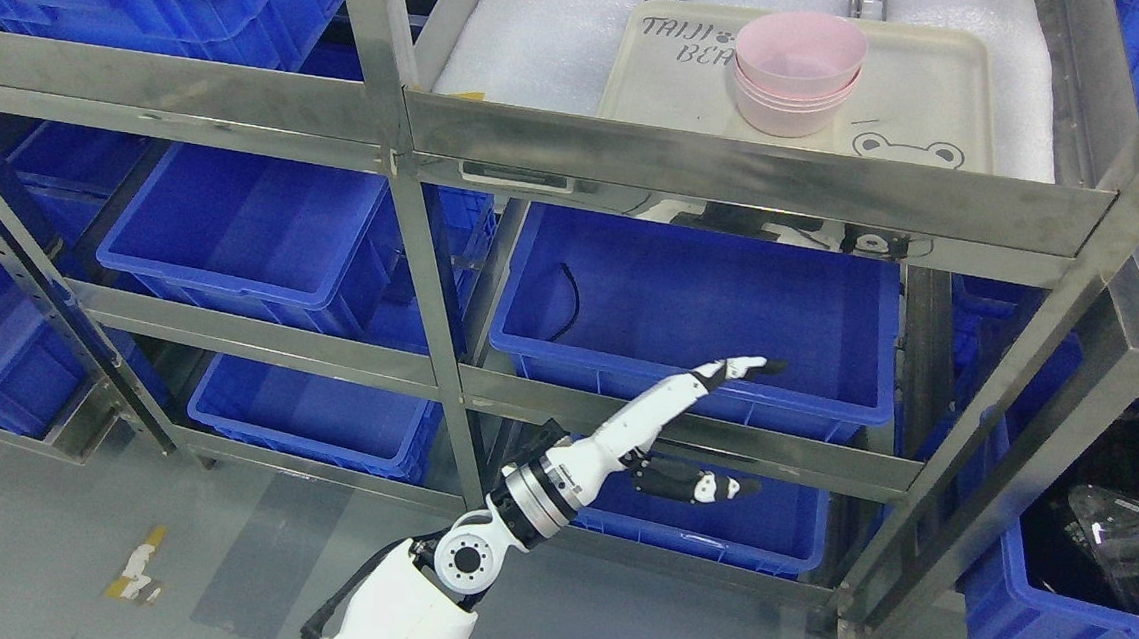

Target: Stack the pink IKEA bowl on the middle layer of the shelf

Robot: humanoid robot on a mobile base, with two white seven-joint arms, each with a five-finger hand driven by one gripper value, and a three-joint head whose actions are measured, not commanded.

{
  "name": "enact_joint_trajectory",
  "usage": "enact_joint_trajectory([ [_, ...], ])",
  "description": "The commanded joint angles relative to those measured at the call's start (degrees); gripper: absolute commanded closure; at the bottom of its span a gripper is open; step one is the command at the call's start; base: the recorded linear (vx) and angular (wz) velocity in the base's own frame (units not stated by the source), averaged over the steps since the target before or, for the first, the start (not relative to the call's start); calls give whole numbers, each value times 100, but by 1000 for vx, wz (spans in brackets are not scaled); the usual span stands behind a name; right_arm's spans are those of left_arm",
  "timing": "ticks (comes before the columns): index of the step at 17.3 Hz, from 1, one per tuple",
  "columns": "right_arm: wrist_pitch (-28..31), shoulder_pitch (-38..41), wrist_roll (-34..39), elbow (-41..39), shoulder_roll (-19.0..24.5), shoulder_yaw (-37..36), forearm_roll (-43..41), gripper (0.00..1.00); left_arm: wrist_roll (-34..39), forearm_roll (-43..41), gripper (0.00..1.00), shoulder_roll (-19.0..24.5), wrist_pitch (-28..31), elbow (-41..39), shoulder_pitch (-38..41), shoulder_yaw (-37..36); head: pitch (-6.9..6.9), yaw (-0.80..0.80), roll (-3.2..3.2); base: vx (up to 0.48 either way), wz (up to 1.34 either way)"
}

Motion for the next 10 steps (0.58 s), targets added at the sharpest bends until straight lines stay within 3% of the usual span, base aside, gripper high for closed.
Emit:
enact_joint_trajectory([
  [1, 2, 131, 1, -100, -100, 1, 0, 0, 480, 795, 10, 100, 833, 596, 315, 1075, 0, 0, 0, -31, 20],
  [5, 2, 131, 1, -100, -100, 1, 0, 0, 551, 813, 5, 100, 869, 587, 306, 1665, 0, 0, 0, 0, 0],
  [10, 2, 131, 1, -100, -100, 1, 0, 0, 516, 1225, 4, 100, 905, 543, 227, 1561, 0, 0, 0, 0, 0],
])
